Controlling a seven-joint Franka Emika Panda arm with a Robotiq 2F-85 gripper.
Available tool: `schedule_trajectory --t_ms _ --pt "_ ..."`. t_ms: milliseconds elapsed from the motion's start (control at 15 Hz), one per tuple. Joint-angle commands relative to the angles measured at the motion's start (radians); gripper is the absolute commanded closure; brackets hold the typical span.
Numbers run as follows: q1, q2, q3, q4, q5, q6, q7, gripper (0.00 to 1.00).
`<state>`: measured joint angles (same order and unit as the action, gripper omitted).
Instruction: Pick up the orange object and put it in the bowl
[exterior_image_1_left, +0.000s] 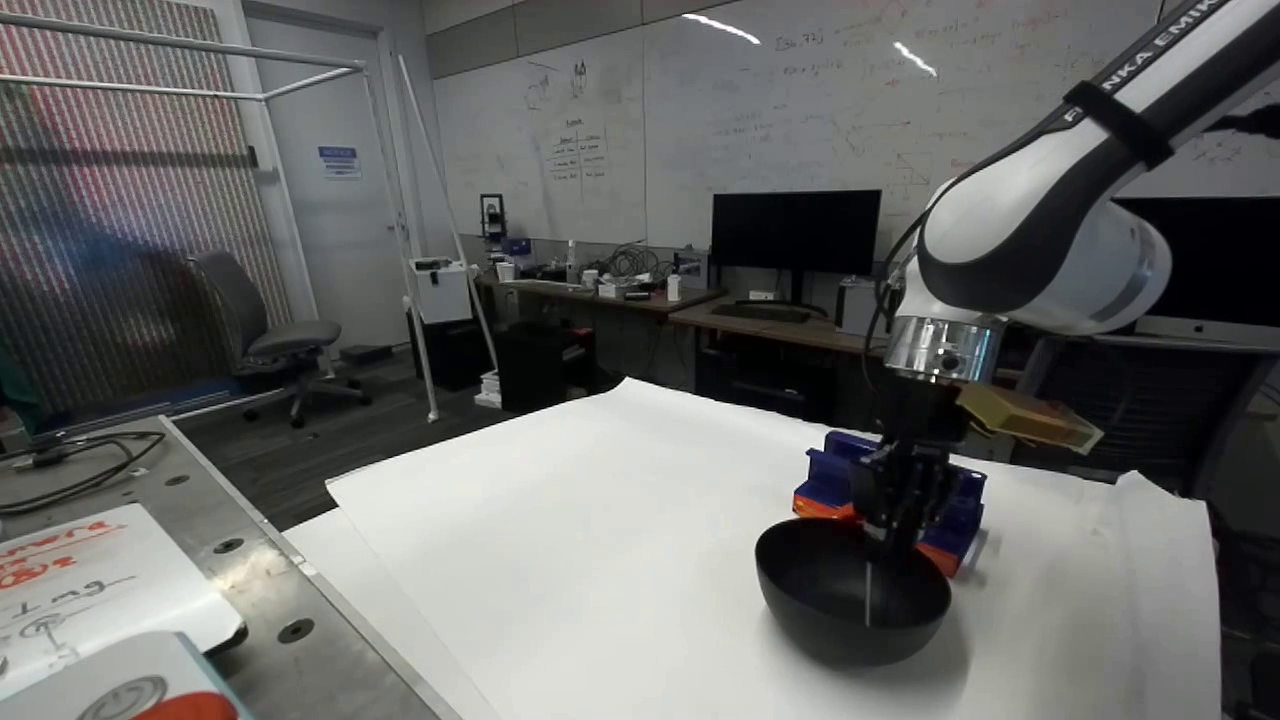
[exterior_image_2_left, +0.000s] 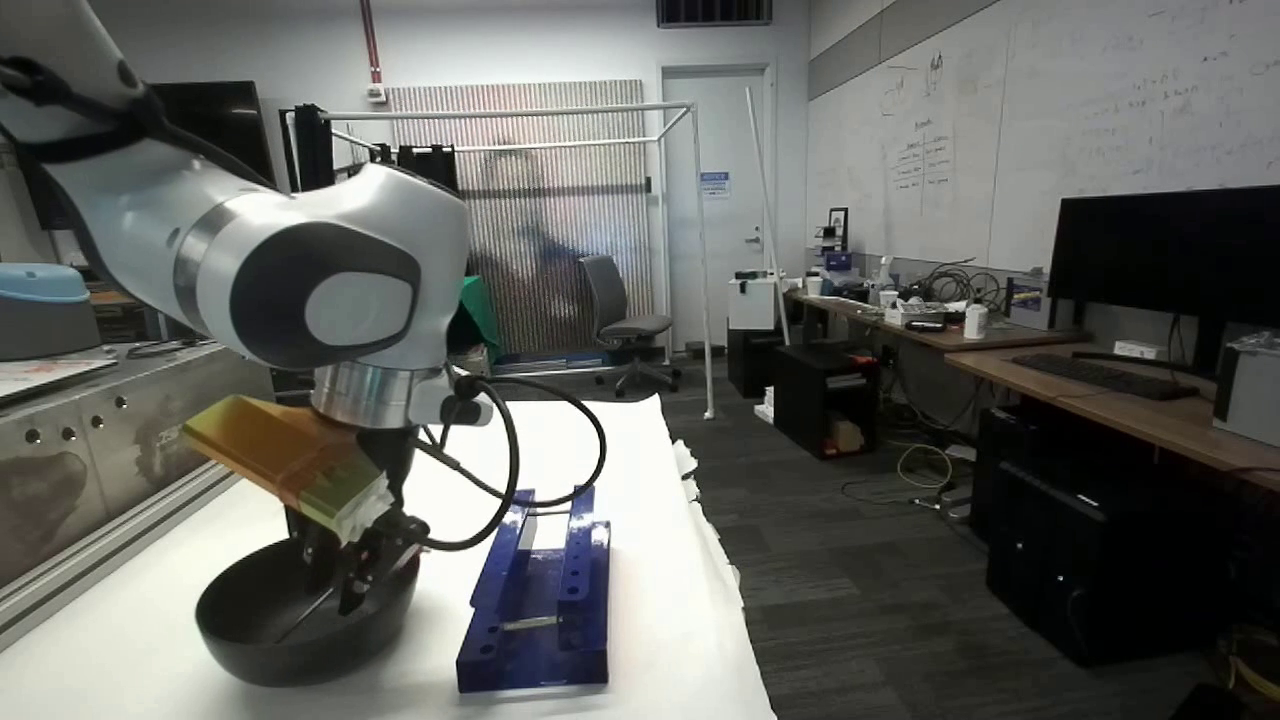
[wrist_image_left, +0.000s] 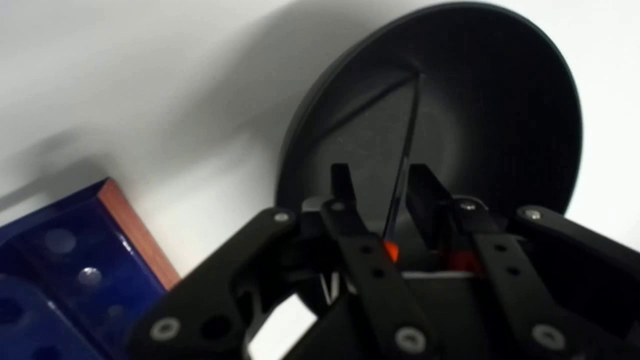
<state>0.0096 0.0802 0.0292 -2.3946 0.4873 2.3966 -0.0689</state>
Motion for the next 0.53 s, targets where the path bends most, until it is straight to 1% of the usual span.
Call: schedule_trajectory --t_ms 0,200,267,400,467 --pt "-0.001 0.005 0.008 -0.012 0.018 0.031 -0.016 0.31" --pt "-0.003 -0.044 0.006 -0.008 -0.003 0.038 -0.017 0.09" --pt "-0.005 -0.077 0.002 -0.005 -0.007 0.022 -0.008 0.01" --pt "-0.006 -0.145 -0.003 -0.002 -0.011 -0.001 -0.019 0.0" --pt "-0.003 -0.181 -0.007 -0.003 -0.031 -0.003 0.021 0.0"
